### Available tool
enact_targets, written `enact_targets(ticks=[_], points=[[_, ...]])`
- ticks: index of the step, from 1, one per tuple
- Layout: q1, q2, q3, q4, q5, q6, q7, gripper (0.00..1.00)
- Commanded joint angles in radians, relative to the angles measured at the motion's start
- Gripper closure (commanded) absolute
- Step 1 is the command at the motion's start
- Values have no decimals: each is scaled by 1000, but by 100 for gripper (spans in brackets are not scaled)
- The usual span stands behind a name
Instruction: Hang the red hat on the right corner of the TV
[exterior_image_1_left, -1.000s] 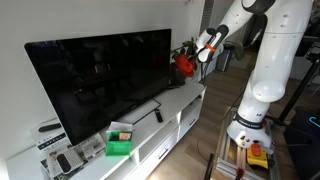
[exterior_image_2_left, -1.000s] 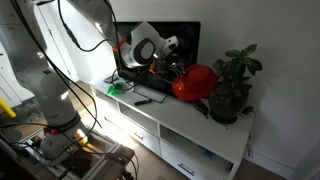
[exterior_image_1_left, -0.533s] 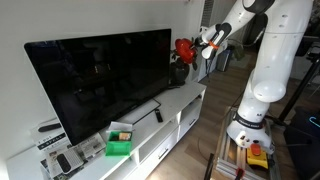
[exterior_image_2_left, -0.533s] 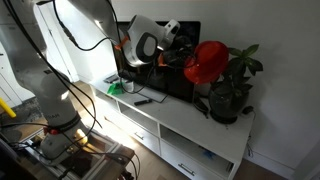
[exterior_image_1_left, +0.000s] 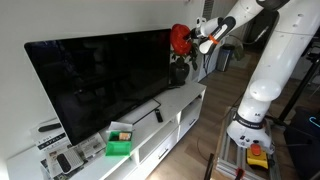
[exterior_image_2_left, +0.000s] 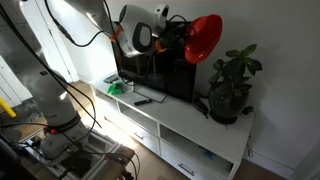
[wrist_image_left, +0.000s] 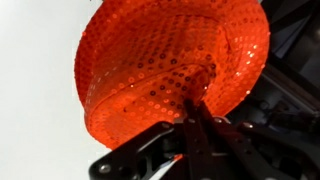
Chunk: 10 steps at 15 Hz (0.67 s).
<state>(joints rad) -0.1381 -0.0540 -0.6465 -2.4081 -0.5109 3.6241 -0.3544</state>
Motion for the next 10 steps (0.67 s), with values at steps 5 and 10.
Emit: enact_targets(ticks=[5,10], points=[[-57,-143,55,-60,-32,54,-97,99],[-19,-148,18,-27,-145,64,-27,99]])
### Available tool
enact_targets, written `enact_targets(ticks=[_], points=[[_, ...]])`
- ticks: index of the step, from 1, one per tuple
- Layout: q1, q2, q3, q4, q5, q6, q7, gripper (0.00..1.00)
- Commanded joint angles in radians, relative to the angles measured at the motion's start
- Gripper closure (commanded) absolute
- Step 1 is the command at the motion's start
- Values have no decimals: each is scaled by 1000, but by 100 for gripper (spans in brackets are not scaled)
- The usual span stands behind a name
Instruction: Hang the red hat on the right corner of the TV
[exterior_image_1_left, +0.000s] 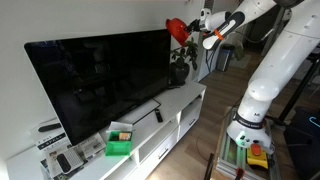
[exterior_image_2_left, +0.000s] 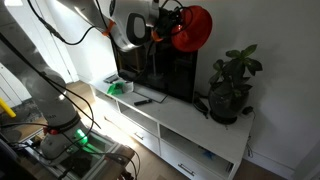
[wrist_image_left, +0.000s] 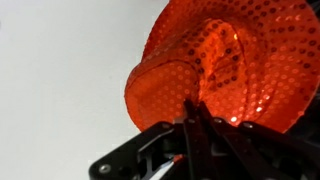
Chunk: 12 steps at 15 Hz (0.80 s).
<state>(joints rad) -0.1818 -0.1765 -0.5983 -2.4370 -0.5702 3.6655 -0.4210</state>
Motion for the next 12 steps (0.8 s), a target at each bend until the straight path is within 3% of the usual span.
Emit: enact_targets(ticks=[1,12], points=[[38,-17,-43,15,-118,26,66,99],[126,108,-230,183,-382,73,430,99]])
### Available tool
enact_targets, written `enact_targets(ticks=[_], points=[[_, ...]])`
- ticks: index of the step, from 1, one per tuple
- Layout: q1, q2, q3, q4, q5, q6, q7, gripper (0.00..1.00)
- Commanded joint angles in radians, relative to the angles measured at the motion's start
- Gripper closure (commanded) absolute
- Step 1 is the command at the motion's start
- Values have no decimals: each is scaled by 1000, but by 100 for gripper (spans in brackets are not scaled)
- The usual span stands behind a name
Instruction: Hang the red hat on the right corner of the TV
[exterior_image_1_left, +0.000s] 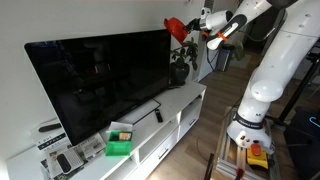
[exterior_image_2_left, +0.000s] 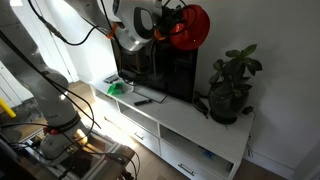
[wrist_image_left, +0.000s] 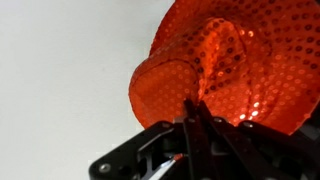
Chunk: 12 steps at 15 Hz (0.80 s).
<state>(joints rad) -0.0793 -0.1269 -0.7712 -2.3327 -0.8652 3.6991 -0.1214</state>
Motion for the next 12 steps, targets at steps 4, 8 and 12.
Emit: enact_targets(ticks=[4,8,12], points=[[40,133,-94,165,-231,79,354,99],[7,219,-96,271,-342,109,538,99],[-45,302,-90,380,-434,142,706,99]])
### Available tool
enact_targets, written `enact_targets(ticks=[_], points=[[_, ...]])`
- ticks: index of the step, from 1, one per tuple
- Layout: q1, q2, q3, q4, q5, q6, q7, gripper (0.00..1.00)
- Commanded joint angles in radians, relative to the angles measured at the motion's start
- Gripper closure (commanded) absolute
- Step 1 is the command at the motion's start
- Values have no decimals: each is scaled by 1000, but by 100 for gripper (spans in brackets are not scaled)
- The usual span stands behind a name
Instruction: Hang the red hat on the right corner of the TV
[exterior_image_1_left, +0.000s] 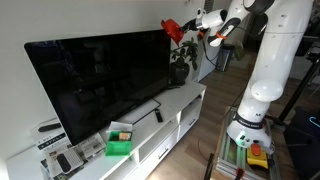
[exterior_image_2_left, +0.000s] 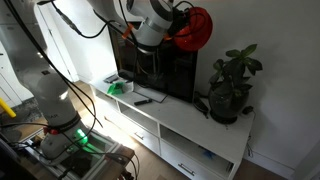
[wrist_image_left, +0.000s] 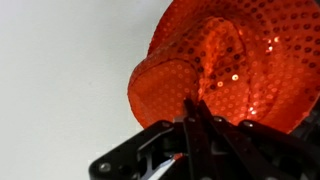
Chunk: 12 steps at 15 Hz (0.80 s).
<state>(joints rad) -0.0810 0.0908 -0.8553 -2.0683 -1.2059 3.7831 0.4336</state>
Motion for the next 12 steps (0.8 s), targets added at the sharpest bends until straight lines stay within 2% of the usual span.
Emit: enact_targets(ticks=[1,8,12], points=[[-58,107,-3,145,-116,74,193,99],[-119,225,4,317,-272,146,390,99],[-133,260,-4,381,-323,167,407,99]])
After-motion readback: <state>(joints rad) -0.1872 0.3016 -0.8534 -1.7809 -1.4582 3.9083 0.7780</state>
